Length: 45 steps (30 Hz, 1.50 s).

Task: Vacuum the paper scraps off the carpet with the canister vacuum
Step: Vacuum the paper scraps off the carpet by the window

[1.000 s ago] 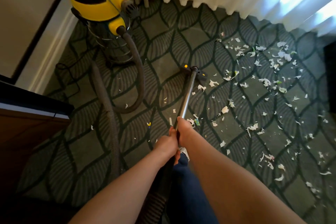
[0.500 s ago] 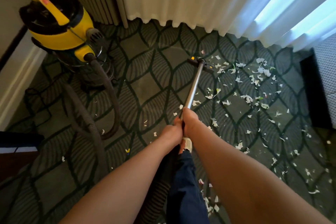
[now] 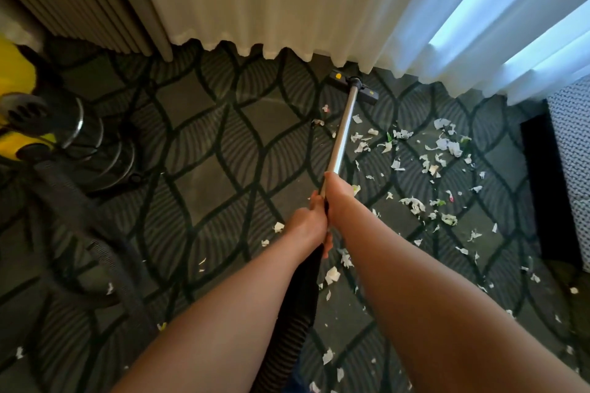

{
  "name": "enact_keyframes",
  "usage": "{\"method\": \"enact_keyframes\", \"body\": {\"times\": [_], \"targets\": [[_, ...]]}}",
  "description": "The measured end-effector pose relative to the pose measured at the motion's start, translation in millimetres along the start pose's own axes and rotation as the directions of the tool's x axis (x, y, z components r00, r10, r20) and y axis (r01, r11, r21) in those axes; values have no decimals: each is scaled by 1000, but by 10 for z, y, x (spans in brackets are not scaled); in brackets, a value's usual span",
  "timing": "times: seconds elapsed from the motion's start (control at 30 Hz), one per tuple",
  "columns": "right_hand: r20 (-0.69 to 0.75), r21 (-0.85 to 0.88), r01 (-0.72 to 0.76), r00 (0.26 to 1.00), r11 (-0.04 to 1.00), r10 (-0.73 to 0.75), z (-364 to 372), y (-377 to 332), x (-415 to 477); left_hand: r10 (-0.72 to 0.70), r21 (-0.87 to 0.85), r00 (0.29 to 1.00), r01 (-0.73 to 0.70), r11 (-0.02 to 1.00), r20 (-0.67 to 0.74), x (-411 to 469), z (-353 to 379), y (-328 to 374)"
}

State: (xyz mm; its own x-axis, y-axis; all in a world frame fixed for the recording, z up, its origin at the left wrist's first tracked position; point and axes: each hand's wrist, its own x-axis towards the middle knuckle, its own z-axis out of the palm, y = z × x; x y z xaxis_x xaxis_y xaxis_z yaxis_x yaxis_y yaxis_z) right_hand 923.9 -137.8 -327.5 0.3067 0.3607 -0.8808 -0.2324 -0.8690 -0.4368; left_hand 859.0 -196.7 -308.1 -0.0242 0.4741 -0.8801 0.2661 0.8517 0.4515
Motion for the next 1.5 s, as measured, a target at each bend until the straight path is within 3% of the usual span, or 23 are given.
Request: {"method": "enact_keyframes", "body": {"times": [0.2, 0.4, 0.53, 0.7, 0.87, 1.13, 1.5], "targets": [[10, -36, -10, 1000, 999, 11, -10, -166, 633, -6, -18, 1000, 6, 1000, -14, 640, 245, 123], [68, -102, -92, 993, 990, 99, -13, -75, 921, -156, -91, 988, 156, 983, 11, 878, 395, 29], [54, -109, -84, 994, 990, 91, -18, -16, 902, -187, -117, 982, 189, 975, 30, 791, 384, 33], [-1, -115, -30, 1000, 993, 30, -32, -95, 761, -129, -122, 991, 132, 984, 37, 601, 328, 175], [-66, -160, 23, 997, 987, -34, 7, 222, 574, -89, -130, 996, 91, 987, 15, 334, 265, -165], [-51, -126, -45, 998, 991, 39, 95, 643, 413, -177, -184, 982, 188, 965, 72, 125, 113, -487], [-84, -194, 9, 996, 981, -26, 107, 1049, 190, -196, -159, 979, 203, 966, 60, -144, 37, -845]]}}
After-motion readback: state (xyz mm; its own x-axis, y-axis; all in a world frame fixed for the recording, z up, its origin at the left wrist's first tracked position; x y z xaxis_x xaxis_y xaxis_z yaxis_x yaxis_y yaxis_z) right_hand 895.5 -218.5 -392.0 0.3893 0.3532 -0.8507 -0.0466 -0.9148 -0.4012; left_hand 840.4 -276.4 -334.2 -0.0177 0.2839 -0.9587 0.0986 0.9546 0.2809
